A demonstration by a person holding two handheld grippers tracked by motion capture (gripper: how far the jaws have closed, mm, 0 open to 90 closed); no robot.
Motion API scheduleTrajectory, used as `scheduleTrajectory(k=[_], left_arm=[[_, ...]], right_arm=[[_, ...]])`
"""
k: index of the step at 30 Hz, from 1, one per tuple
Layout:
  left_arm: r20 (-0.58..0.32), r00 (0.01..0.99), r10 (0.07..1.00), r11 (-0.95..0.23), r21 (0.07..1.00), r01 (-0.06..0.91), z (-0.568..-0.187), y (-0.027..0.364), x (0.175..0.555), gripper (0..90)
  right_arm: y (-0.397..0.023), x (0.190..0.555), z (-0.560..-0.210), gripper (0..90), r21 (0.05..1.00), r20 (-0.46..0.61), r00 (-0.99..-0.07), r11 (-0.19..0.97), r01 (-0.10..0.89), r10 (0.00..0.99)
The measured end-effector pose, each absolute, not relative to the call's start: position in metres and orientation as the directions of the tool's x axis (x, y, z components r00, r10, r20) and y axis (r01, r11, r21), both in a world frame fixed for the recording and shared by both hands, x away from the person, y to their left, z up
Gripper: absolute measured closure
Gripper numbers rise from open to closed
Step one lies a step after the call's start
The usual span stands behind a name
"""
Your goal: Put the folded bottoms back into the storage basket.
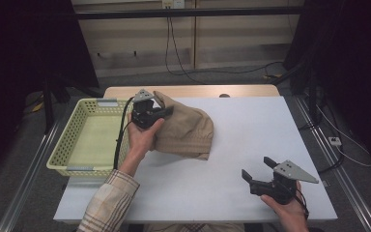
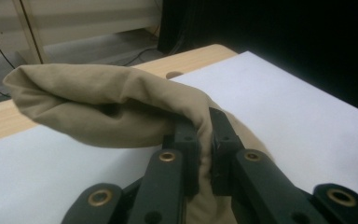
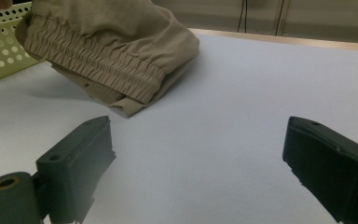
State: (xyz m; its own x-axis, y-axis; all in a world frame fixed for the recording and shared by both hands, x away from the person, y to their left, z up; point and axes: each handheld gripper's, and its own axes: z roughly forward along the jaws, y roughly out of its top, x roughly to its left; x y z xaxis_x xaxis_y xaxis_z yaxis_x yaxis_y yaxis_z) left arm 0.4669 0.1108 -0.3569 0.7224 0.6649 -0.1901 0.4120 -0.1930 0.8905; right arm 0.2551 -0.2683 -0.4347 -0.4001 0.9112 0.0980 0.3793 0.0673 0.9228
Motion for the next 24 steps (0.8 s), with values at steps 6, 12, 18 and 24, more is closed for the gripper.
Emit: scheduleTrajectory(k=[6,12,18,24], left_arm=[[-0.177,0.733,0.656,-0.18,0.907,0.38,-0.349,0.119,0.463,85.0],[-0.156,0.748,0.645,-0.178,0.922,0.345,-0.338,0.122,0.455,85.1],[-0.146,0.751,0.644,-0.169,0.93,0.325,-0.326,0.127,0.448,85.1],[-0.143,0.753,0.642,-0.158,0.936,0.313,-0.319,0.133,0.443,85.1]], right_arm=[[-0.268,0.255,-0.435,7.4,0.922,0.094,-0.399,0.072,0.381,0.912],[-0.268,0.255,-0.435,7.0,0.923,0.091,-0.4,0.074,0.379,0.912],[-0.268,0.255,-0.435,5.8,0.923,0.091,-0.397,0.073,0.379,0.913],[-0.268,0.255,-0.435,5.4,0.923,0.087,-0.403,0.079,0.378,0.911]])
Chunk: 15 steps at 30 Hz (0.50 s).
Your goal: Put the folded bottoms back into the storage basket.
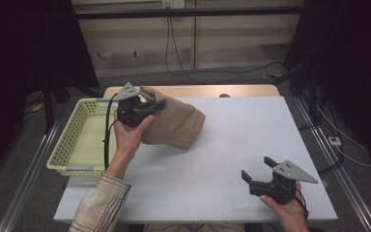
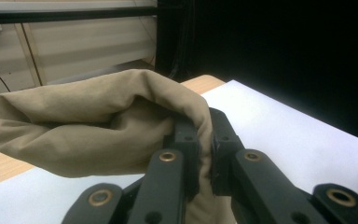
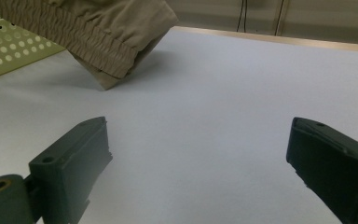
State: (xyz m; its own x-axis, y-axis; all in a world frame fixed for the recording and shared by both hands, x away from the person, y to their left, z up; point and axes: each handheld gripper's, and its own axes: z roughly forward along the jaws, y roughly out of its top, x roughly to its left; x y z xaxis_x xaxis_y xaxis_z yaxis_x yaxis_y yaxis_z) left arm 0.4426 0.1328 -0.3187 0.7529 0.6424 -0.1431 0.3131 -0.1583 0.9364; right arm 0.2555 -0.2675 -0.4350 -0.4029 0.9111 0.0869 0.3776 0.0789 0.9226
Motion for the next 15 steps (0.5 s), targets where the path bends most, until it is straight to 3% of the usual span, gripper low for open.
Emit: scheduleTrajectory(k=[15], left_arm=[[-0.12,0.75,0.65,-0.159,0.944,0.289,-0.307,0.148,0.424,85.2]], right_arm=[[-0.267,0.255,-0.435,4.5,0.923,0.089,-0.404,0.077,0.376,0.911]])
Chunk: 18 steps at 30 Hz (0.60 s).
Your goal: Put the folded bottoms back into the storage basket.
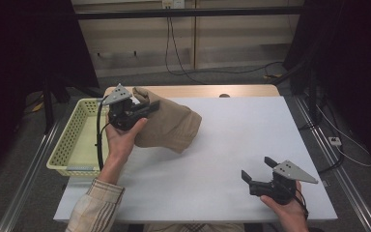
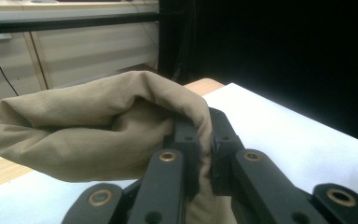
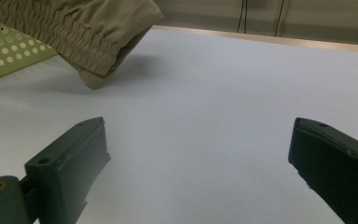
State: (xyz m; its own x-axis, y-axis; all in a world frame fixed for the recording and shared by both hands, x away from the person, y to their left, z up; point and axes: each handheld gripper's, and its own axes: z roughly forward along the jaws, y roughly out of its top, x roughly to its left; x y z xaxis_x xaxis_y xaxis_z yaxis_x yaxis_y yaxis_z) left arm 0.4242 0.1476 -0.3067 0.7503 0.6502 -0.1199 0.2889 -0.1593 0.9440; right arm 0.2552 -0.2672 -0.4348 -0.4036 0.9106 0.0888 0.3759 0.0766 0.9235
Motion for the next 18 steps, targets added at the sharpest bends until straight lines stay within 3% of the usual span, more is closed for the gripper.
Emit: scheduleTrajectory(k=[18], left_arm=[[-0.104,0.739,0.666,-0.148,0.952,0.267,-0.296,0.171,0.416,85.1]], right_arm=[[-0.266,0.255,-0.435,4.6,0.924,0.083,-0.414,0.086,0.373,0.907]])
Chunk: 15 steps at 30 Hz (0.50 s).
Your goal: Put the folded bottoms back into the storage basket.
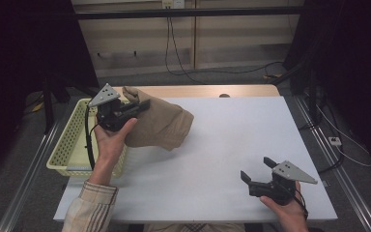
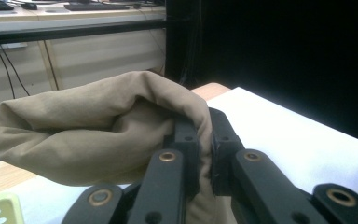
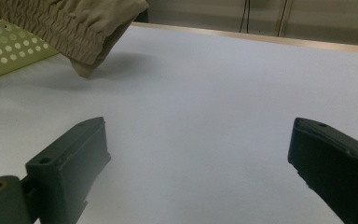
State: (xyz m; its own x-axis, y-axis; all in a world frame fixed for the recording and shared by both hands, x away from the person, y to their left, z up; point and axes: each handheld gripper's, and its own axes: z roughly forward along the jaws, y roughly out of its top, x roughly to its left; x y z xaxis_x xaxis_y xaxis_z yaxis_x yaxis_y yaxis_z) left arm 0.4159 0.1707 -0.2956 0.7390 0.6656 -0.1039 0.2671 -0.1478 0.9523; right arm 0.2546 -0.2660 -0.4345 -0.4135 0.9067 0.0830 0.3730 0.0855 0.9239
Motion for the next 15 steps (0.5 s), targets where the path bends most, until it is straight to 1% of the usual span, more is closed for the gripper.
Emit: scheduleTrajectory(k=[15], left_arm=[[-0.09,0.742,0.664,-0.13,0.964,0.232,-0.278,0.182,0.406,85.2]], right_arm=[[-0.267,0.254,-0.434,4.4,0.924,0.092,-0.408,0.074,0.375,0.909]])
